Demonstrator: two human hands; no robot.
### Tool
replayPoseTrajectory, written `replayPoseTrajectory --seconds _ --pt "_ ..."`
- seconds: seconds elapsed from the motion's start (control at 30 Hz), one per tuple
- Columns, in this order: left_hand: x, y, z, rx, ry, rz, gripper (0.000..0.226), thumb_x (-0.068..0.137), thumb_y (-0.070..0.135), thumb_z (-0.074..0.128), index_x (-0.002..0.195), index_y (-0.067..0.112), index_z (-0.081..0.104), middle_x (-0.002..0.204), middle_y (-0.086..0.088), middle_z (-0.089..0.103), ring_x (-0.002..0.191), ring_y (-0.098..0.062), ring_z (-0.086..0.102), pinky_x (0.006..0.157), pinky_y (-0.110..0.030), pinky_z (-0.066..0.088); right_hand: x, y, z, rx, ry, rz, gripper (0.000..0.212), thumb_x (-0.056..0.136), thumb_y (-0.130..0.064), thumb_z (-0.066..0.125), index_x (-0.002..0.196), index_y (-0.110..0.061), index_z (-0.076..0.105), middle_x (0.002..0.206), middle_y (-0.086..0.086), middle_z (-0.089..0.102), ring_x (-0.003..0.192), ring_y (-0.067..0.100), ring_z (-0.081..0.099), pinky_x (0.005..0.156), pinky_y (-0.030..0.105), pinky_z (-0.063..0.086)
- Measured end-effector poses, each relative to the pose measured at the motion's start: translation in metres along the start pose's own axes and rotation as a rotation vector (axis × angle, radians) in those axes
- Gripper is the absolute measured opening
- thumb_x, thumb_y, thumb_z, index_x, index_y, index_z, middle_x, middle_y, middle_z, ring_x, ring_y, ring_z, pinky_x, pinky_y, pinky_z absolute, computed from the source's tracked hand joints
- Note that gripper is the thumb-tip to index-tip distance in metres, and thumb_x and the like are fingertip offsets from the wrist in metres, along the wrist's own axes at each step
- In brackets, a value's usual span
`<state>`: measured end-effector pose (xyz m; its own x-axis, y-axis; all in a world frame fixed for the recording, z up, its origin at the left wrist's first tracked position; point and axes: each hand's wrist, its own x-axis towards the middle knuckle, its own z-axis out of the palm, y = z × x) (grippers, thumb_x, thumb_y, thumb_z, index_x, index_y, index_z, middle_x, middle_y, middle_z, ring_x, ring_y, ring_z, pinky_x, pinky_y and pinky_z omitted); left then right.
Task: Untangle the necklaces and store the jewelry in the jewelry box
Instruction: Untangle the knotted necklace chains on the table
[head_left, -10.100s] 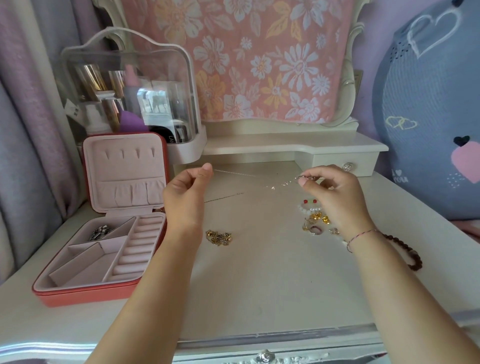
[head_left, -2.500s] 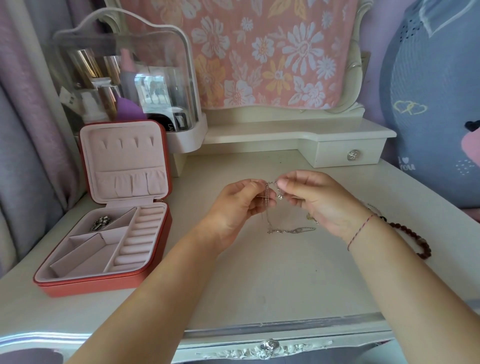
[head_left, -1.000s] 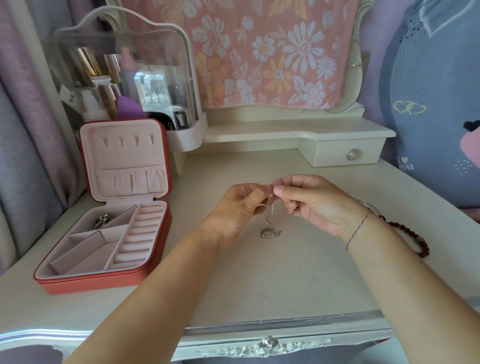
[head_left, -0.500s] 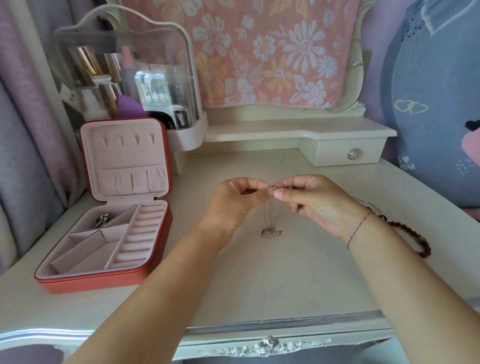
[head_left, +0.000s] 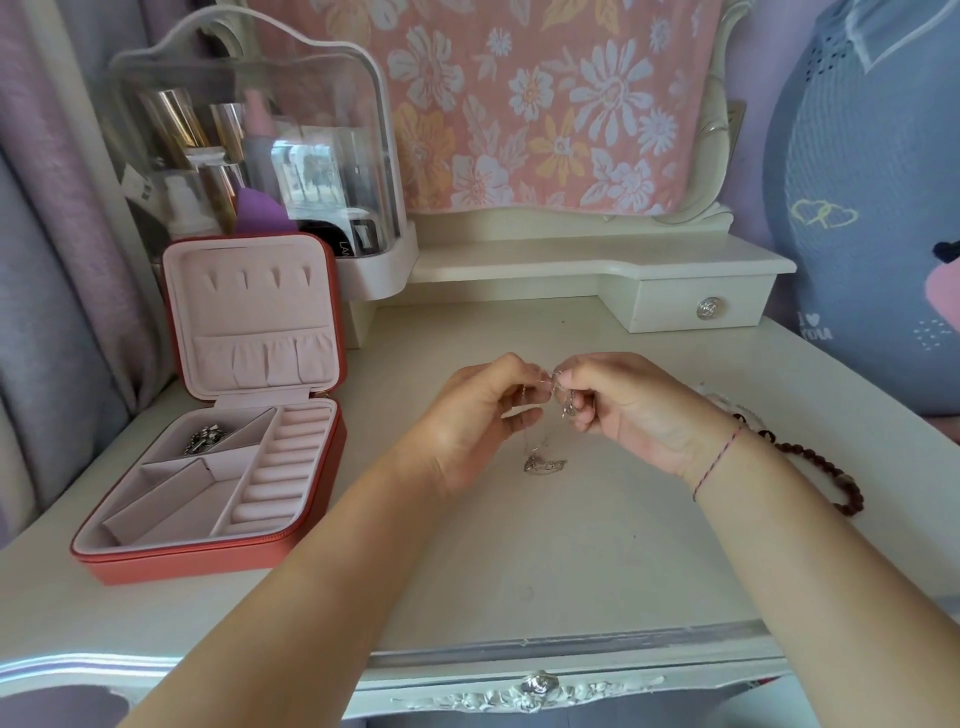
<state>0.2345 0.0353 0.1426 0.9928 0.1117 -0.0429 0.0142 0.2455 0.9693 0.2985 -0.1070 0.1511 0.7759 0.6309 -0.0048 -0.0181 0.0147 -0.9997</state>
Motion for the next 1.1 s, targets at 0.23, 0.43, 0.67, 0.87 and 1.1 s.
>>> replayPoseTrajectory --seconds 0.23,0.43,0.67,0.87,1.1 --pt "0.003 -0.001 -0.007 -0.133 -0.118 -0.083 0.015 0.058 0.019 0.047 0.063 0.01 0.058 0.093 -0.014 0.059 0.088 -0.022 0.055 0.084 -0.036 0.042 0.0 0.002 -0.004 -0.037 -0.028 -0.032 0.012 0.073 -0.016 0.06 0.062 -0.016 0.062 0.061 -0.002 0.049 0.057 0.01 0.04 0.054 0.019 0.035" --pt "0.003 -0.001 -0.01 -0.18 -0.251 -0.052 0.017 0.061 0.02 0.037 0.06 0.014 0.052 0.084 -0.008 0.06 0.085 -0.02 0.054 0.084 -0.037 0.042 -0.001 0.0 -0.005 -0.031 -0.033 -0.056 0.009 0.069 -0.021 0.061 0.07 -0.012 0.059 0.074 0.006 0.05 0.054 0.007 0.042 0.054 0.017 0.038" --pt "0.003 -0.001 -0.01 -0.243 -0.275 -0.076 0.024 0.068 0.023 0.031 0.057 0.014 0.051 0.075 -0.006 0.06 0.081 -0.019 0.053 0.082 -0.038 0.04 -0.003 -0.002 -0.005 -0.006 -0.06 -0.043 0.017 0.086 -0.006 0.06 0.07 -0.012 0.061 0.066 -0.002 0.057 0.052 0.006 0.043 0.059 0.02 0.036" --pt "0.003 0.001 -0.013 -0.192 -0.237 -0.027 0.017 0.073 0.022 0.052 0.057 0.019 0.045 0.078 -0.001 0.056 0.074 -0.015 0.055 0.08 -0.033 0.043 -0.001 -0.004 -0.008 0.091 0.037 -0.01 0.021 0.089 -0.004 0.057 0.071 -0.013 0.059 0.063 0.0 0.046 0.052 0.008 0.041 0.054 0.017 0.037" --pt "0.01 -0.003 -0.011 -0.075 0.175 0.028 0.022 0.086 -0.003 0.06 0.07 0.011 0.054 0.064 0.0 0.052 0.06 -0.011 0.052 0.062 -0.021 0.048 -0.001 -0.005 -0.012 0.161 0.085 -0.005 0.02 0.088 -0.003 0.059 0.07 -0.013 0.059 0.061 -0.001 0.045 0.051 0.009 0.041 0.057 0.02 0.035"
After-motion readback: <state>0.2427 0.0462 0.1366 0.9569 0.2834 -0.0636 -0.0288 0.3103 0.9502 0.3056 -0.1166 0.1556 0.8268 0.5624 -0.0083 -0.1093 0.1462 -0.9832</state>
